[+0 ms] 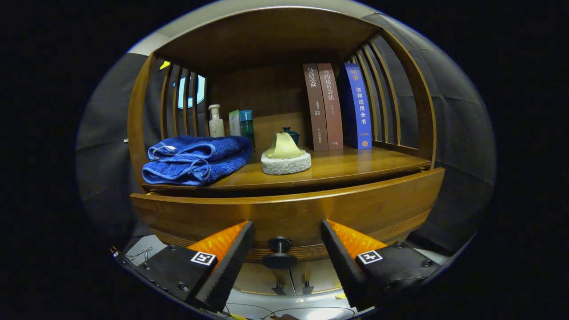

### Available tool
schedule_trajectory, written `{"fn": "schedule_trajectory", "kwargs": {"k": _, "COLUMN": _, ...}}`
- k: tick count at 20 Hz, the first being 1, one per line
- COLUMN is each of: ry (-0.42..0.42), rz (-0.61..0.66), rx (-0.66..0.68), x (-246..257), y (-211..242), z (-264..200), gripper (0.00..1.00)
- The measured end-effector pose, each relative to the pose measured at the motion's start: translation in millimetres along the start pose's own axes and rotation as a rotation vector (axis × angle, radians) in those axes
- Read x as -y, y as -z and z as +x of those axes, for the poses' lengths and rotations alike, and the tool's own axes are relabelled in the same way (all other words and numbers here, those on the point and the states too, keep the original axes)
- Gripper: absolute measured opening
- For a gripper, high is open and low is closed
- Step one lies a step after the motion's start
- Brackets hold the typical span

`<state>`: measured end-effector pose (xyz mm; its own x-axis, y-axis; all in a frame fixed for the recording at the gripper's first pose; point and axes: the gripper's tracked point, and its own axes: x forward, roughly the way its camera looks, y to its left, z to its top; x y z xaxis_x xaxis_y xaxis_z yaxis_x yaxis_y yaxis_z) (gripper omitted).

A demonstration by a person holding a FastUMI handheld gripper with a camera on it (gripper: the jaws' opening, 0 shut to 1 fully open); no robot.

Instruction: Pull open the drawer, take out the items inside it, and place them on the countertop above the cabinet.

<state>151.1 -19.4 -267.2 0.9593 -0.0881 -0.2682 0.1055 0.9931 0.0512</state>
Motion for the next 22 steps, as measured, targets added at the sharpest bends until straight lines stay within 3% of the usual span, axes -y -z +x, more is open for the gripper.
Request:
{"fn": "schedule_trajectory", "kwargs": {"k": 14, "ry": 0.008, "rz": 0.014, "rx": -0.039, "x": 5, "y": 5, "z": 18, "gripper": 1.00}}
{"fn": "schedule_trajectory", "kwargs": {"k": 22, "ry": -0.037, "rz": -0.037, "rx": -0.030, "x": -7, "y": -19, "z": -9, "gripper": 1.00}}
